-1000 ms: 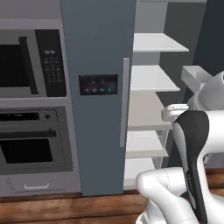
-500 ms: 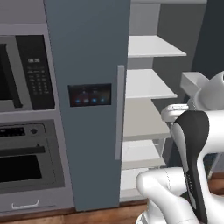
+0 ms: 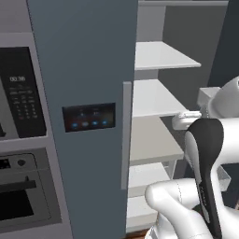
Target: Place the liquor on the top shelf of the fridge to keep it out of children's reach, and place the onion and pear on lower shelves for easy access.
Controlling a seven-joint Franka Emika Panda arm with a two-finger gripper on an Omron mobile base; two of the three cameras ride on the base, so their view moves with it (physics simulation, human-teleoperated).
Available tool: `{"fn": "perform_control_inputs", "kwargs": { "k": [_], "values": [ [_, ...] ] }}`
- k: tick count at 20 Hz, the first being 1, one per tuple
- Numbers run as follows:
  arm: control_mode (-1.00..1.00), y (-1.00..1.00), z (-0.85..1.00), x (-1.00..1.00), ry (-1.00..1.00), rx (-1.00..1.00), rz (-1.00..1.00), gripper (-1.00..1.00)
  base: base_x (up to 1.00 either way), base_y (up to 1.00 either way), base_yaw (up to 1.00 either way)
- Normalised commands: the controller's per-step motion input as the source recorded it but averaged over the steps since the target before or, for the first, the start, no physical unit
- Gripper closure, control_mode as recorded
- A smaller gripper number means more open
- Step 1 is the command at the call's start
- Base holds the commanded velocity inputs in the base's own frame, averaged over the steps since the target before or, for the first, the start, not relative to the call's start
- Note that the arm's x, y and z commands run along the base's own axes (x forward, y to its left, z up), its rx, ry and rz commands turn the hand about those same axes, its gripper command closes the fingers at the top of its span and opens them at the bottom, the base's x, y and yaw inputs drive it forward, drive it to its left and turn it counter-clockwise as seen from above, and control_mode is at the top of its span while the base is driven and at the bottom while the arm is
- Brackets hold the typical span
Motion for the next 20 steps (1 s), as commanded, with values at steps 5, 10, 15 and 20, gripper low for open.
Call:
{"fn": "perform_control_inputs", "kwargs": {
  "k": [5, 10, 15, 20],
  "values": [
    [1.0, 0.0, 0.0, 0.0, 0.0, 0.0, 0.0, 1.0, 0.53, -0.18, -0.16],
    [1.0, 0.0, 0.0, 0.0, 0.0, 0.0, 0.0, 1.0, 0.36, -0.02, -0.13],
    [-1.0, 0.0, -0.32, 0.45, -0.09, 0.0, -0.1, 1.0, 0.0, 0.0, 0.0],
    [-1.0, -0.01, -0.4, 0.56, -0.07, 0.0, -0.06, 1.0, 0.0, 0.0, 0.0]
  ]
}}
